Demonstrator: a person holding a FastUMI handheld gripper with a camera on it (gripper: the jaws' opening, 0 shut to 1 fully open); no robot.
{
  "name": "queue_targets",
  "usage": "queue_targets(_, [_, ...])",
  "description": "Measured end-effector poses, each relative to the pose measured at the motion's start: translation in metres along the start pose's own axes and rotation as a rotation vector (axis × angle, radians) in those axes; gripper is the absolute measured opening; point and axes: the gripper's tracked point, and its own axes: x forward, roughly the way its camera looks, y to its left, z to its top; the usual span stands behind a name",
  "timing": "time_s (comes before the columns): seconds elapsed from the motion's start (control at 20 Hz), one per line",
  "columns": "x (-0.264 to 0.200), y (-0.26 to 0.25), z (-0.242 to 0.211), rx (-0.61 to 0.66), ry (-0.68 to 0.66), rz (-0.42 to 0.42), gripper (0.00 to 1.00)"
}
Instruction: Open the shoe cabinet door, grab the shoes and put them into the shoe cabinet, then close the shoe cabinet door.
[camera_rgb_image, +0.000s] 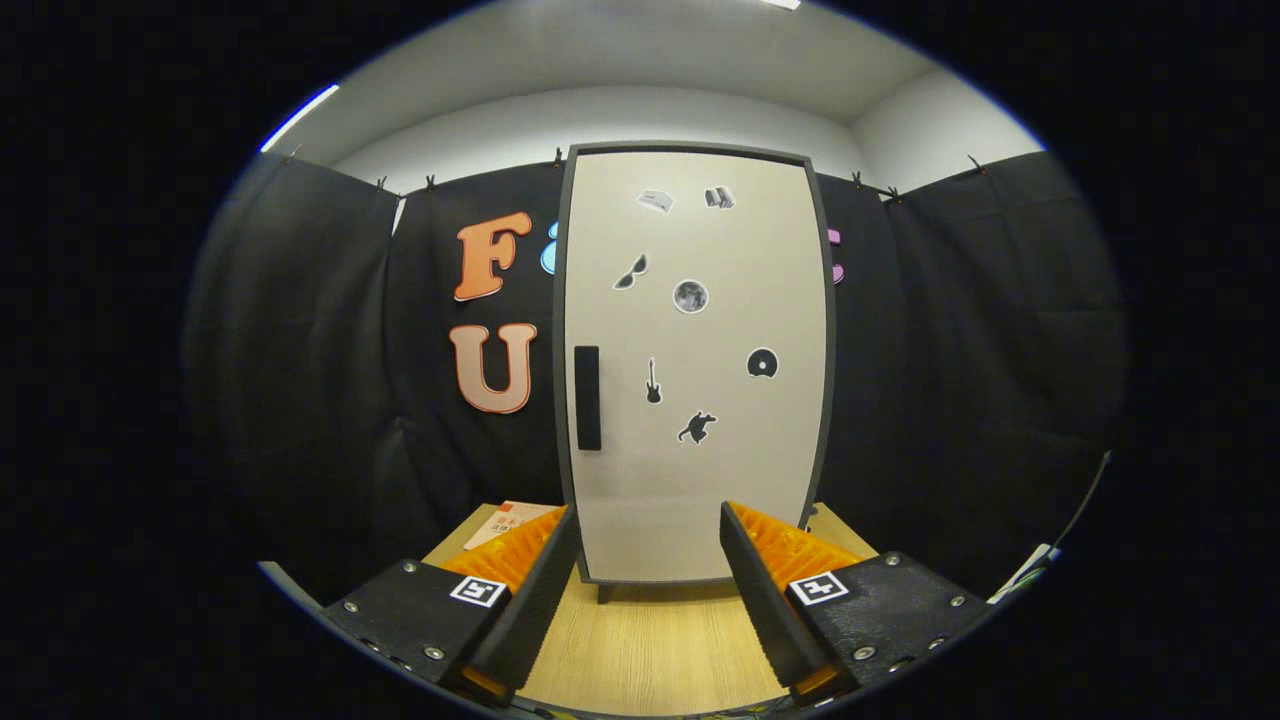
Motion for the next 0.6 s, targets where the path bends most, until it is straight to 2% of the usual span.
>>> queue_targets(0.2, [-0.026,-0.01,0.009,-0.009,-0.02,-0.022,0.88])
queue_targets(0.6, [-0.046,-0.017,0.023,0.001,-0.056,-0.03,0.9])
